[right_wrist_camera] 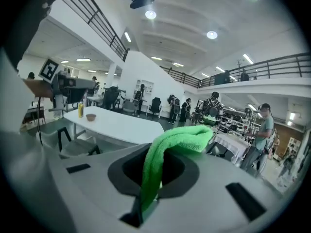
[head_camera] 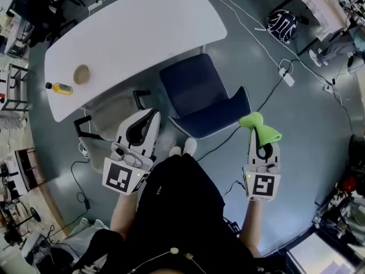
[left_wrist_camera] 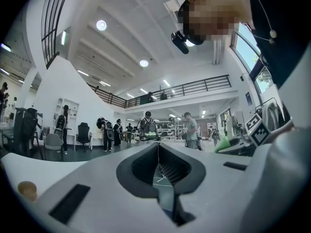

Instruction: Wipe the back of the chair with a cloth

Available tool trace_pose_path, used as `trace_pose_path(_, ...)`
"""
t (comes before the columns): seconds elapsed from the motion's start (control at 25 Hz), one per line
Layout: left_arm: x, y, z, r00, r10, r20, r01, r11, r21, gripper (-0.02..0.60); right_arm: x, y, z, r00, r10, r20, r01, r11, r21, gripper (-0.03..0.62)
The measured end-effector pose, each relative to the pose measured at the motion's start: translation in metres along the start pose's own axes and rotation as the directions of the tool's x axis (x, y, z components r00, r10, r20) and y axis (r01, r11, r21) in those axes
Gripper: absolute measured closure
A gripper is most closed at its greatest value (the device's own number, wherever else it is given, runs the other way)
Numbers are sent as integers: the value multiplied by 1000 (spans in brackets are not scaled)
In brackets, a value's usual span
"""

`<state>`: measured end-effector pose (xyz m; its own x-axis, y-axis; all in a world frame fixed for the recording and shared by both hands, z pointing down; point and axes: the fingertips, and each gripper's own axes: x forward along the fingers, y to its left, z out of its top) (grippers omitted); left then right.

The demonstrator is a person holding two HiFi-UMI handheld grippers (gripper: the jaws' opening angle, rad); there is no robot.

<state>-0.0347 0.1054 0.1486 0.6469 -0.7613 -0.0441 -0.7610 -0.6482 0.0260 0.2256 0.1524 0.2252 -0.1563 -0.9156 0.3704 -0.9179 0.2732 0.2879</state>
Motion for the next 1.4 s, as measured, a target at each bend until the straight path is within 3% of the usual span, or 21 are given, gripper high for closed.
trace_pose_path(0.24,14,0,-14,1000,-22,-2,22,1000,22,577,51,-34,-50,993,16,-116,-28,994,-104,576)
trace_pose_path(0.4,22,5,-31,998,-54,-25,55,998,39,575,94,-40,-88,972,88,-220,-123,981,-149,576)
trace_pose_path(0.6,34,12,-51,995,-83,-51,84,996,18,575,141,-37,-132,921,168,-352,-271,925,-267,576)
trace_pose_path(0.84,43,24,-61,998,-58,-24,56,997,-58,567,182,-55,-151,892,132,-432,-324,853,-408,576)
trace_pose_path(0.92,48,24,-71,998,-64,-26,62,993,-100,465,191,-60,-155,880,130,-457,-351,826,-440,576)
trace_pose_path(1.0,53,24,-85,996,-73,-43,68,991,-113,457,197,-57,-165,851,150,-504,-410,788,-459,576)
trace_pose_path(1.2,66,19,-118,989,-96,-109,92,995,-39,459,197,-26,-212,729,240,-641,-606,662,-441,576)
trace_pose_path(1.32,69,18,-127,987,-102,-126,99,995,-32,459,188,-2,-231,655,300,-693,-698,592,-403,576)
trace_pose_path(1.4,68,21,-131,986,-95,-137,91,995,-39,459,182,9,-240,621,313,-719,-736,548,-397,576)
